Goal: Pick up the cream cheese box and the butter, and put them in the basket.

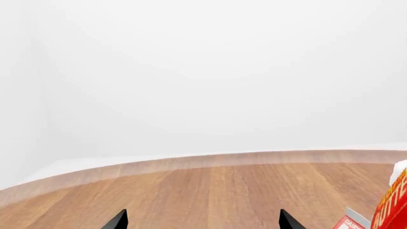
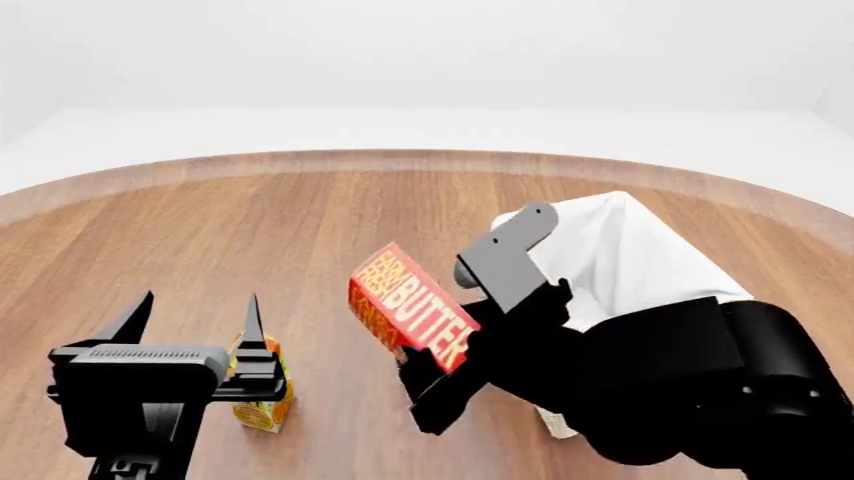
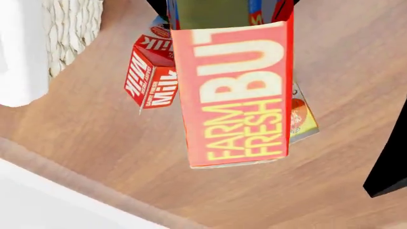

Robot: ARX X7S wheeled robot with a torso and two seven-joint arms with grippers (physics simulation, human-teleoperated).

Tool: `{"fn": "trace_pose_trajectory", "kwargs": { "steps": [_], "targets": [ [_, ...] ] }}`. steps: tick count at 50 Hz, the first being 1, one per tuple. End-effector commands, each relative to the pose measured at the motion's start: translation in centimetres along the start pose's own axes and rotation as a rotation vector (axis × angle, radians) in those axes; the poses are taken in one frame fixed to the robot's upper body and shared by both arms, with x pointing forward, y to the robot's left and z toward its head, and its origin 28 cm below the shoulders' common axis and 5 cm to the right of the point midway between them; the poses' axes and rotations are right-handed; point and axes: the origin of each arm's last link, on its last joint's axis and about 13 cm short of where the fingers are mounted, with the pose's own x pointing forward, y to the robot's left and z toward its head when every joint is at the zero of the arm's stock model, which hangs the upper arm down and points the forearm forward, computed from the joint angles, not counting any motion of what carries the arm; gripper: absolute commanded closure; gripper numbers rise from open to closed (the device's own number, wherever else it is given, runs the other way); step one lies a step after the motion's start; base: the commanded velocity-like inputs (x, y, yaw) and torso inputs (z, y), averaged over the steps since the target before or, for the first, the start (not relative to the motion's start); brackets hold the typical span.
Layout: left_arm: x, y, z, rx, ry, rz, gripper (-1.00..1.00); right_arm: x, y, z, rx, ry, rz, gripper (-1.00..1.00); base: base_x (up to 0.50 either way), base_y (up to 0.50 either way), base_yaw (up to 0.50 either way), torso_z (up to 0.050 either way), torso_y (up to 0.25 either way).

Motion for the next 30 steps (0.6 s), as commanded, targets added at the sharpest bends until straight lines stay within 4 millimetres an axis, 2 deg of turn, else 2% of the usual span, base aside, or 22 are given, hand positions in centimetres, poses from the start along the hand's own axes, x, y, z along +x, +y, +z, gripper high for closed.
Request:
{"fn": "trace_pose_trajectory", "kwargs": {
  "steps": [1,15,30],
  "targets": [
    [0.0,0.1,0.0,0.001,0.000,0.004,-1.00,-1.4,-2.0,3.3,0.047,-0.078,-0.116,1.00,0.00,0.00,0.00,0.000,0.010],
    [-0.1,-0.1,0.0,0.002,-0.001,-0.002,-1.00,-2.4,-3.5,5.3,0.080,-0.101,-0.189,1.00,0.00,0.00,0.00,0.001,0.001],
    [0.0,0.0,0.1,0.002,-0.002,0.003,-1.00,-2.8,-6.6,7.0,0.132,-0.105,-0.294,1.00,0.00,0.00,0.00,0.001,0.001]
  ]
}}
